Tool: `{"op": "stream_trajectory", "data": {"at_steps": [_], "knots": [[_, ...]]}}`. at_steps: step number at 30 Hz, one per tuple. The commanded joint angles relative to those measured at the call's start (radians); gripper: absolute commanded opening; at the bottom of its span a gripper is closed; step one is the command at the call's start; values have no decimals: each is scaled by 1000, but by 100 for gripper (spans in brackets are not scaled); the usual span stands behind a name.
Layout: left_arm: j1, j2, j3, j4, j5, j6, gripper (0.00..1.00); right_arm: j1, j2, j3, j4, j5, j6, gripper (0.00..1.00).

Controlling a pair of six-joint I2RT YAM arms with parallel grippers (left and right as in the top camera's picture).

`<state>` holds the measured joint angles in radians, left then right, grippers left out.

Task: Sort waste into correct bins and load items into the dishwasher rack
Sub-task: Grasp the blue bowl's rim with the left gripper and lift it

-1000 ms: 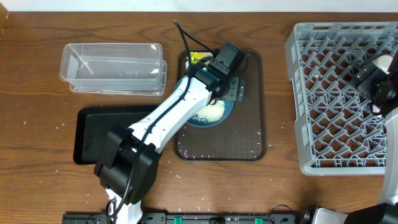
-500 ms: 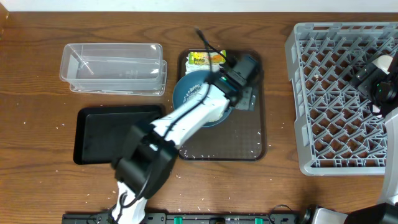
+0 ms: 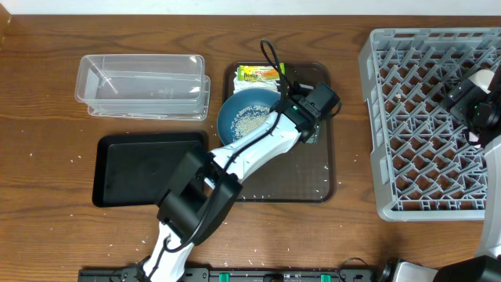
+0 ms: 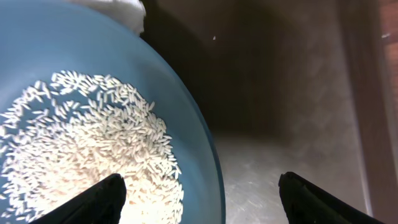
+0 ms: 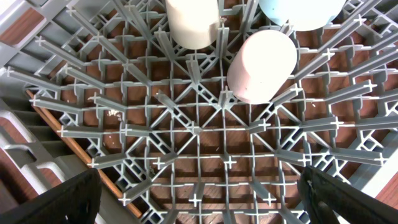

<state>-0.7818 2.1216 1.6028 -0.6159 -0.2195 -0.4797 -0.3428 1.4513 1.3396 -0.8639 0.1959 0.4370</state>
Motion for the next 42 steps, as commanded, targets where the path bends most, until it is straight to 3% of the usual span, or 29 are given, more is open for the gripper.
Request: {"op": "stream_trajectory", "data": {"at_steps": [1, 13, 26, 36, 42], "knots": [[0, 47, 5, 5, -29, -36, 81, -4, 2, 0, -1, 13, 11, 99], [0, 74, 5, 5, -29, -35, 63, -4, 2, 0, -2, 13, 11, 99], [0, 73, 5, -3, -29, -35, 55, -4, 2, 0, -2, 13, 11, 99], [0, 60, 5, -7, -29, -35, 36, -4, 2, 0, -2, 13, 11, 99], [0, 59, 5, -9, -29, -35, 34, -4, 2, 0, -1, 13, 11, 99]]}}
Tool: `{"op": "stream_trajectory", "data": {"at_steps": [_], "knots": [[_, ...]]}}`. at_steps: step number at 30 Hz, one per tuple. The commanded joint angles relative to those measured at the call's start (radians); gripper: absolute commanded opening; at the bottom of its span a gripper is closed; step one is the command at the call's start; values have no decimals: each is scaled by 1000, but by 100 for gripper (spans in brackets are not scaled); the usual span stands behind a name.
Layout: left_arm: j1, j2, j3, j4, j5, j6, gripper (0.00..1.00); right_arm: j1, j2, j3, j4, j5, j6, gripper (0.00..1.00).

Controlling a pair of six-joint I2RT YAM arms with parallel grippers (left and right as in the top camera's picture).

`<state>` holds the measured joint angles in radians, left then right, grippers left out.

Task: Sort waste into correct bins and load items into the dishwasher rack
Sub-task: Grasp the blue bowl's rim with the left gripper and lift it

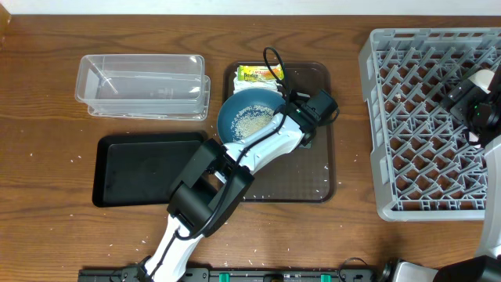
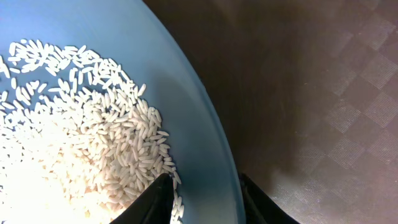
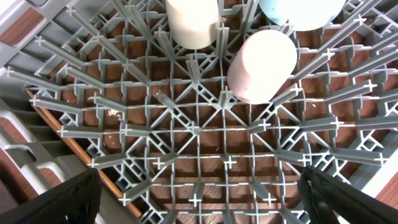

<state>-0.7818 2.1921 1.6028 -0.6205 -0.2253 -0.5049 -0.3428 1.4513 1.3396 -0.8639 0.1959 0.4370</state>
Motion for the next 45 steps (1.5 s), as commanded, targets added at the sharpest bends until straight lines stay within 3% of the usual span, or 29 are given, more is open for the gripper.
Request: {"op": "stream_trajectory", "data": {"at_steps": [1, 39, 45], "knots": [[0, -12, 6, -6, -24, -9, 34, -4, 2, 0, -1, 13, 11, 99], [-1, -78, 6, -37, -23, -10, 19, -4, 2, 0, -1, 13, 11, 99], [-1, -88, 6, -50, -23, -10, 8, -4, 2, 0, -1, 13, 11, 99]]}}
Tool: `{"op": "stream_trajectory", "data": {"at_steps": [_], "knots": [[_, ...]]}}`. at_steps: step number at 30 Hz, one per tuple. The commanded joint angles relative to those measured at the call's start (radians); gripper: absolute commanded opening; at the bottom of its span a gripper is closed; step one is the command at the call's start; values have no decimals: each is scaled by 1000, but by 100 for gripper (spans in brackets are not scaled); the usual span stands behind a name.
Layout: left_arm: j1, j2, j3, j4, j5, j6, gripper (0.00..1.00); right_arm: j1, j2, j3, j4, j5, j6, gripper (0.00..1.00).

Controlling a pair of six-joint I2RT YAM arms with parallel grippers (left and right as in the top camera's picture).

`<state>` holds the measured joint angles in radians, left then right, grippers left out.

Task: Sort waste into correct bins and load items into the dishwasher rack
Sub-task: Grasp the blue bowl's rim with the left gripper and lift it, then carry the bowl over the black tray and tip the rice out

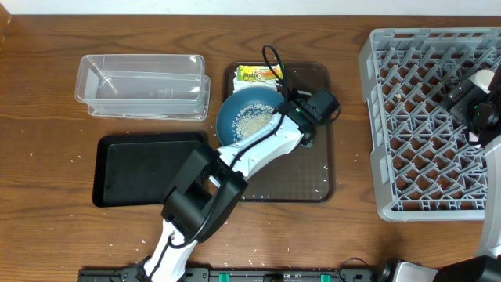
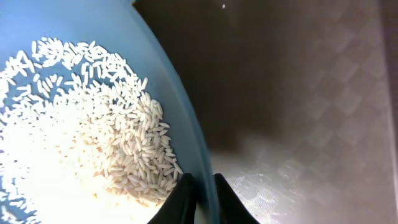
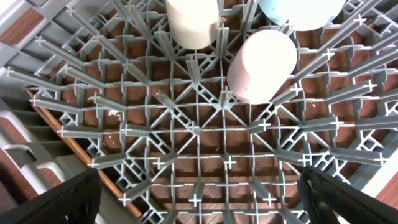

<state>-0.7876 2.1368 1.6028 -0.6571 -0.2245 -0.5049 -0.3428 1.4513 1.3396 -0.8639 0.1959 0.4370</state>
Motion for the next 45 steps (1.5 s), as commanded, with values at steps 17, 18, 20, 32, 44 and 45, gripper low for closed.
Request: {"op": "stream_trajectory", "data": {"at_steps": [17, 18, 20, 32, 44, 45], "knots": [[5, -48, 6, -42, -26, -9, 6, -4, 2, 0, -1, 13, 11, 99], [5, -54, 6, -45, -30, -9, 6, -4, 2, 0, -2, 13, 11, 99], [4, -71, 6, -51, -43, -9, 6, -4, 2, 0, -1, 13, 11, 99], [1, -175, 6, -126, -57, -12, 6, -4, 2, 0, -1, 13, 11, 99], [41, -287, 6, -199, 21, -59, 6, -4, 2, 0, -1, 13, 11, 99], [50, -304, 6, -203, 43, -59, 6, -4, 2, 0, -1, 13, 11, 99]]}}
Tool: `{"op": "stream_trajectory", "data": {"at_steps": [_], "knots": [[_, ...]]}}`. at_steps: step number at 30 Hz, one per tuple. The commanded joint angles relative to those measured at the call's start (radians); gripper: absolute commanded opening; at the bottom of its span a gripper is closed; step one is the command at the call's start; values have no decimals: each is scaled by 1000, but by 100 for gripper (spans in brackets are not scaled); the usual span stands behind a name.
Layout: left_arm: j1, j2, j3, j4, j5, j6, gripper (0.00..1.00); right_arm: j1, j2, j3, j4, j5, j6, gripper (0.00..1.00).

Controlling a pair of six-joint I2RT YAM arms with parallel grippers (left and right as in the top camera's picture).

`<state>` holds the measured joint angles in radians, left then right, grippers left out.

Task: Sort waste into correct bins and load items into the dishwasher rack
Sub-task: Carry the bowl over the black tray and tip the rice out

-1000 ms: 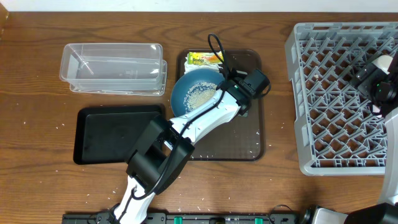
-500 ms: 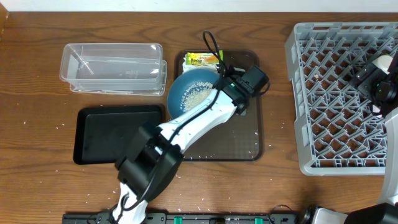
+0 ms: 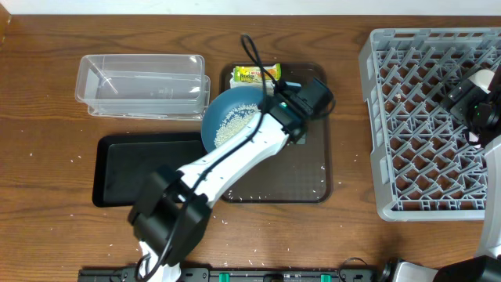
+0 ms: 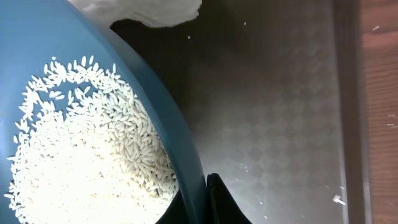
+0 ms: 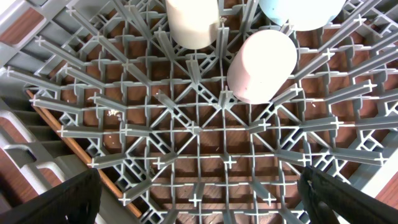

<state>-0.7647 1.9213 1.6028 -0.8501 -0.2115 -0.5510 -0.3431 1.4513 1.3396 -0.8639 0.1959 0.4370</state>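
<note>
A blue bowl (image 3: 229, 119) of white rice (image 4: 93, 155) hangs over the left edge of the brown tray (image 3: 313, 168). My left gripper (image 3: 272, 117) is shut on the bowl's right rim, one finger inside and one outside (image 4: 200, 208). A yellow packet (image 3: 254, 75) lies at the tray's far end, and a crumpled white scrap (image 4: 155, 9) lies on the tray behind the bowl. The grey dishwasher rack (image 3: 430, 117) stands on the right. My right gripper (image 5: 199, 193) hangs open above it, holding nothing.
A clear plastic bin (image 3: 141, 84) sits at the back left and a black tray (image 3: 145, 168) in front of it. Two white cups (image 5: 261, 65) and a pale blue one (image 5: 298, 12) stand upside down in the rack. Rice grains dot the table.
The bowl, held by my left gripper, has moved left and looks larger from above; it now overhangs the brown tray's left edge. The right arm has not moved.
My left gripper first stood wide open astride the bowl's right rim on the brown tray. Its fingers then stood closer around the rim, then shut on it. Now the bowl is held farther left, toward the bins. The right gripper stayed open over the rack throughout.
</note>
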Motion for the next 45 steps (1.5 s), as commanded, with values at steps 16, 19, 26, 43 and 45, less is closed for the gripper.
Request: {"op": "stream_trajectory", "data": {"at_steps": [16, 19, 26, 43, 45], "knots": [[329, -225, 5, -164, 285, -53, 6, -3, 2, 0, -1, 13, 11, 99], [402, -225, 4, -184, 371, -53, 6, -3, 2, 0, -1, 13, 11, 99], [541, -225, -28, -189, 519, -26, 6, -3, 2, 0, -1, 13, 11, 99], [853, -225, -89, -197, 1088, 153, 6, -3, 2, 0, -2, 13, 11, 99], [886, -225, -113, -198, 1165, 171, 6, -3, 2, 0, -1, 13, 11, 99]]}}
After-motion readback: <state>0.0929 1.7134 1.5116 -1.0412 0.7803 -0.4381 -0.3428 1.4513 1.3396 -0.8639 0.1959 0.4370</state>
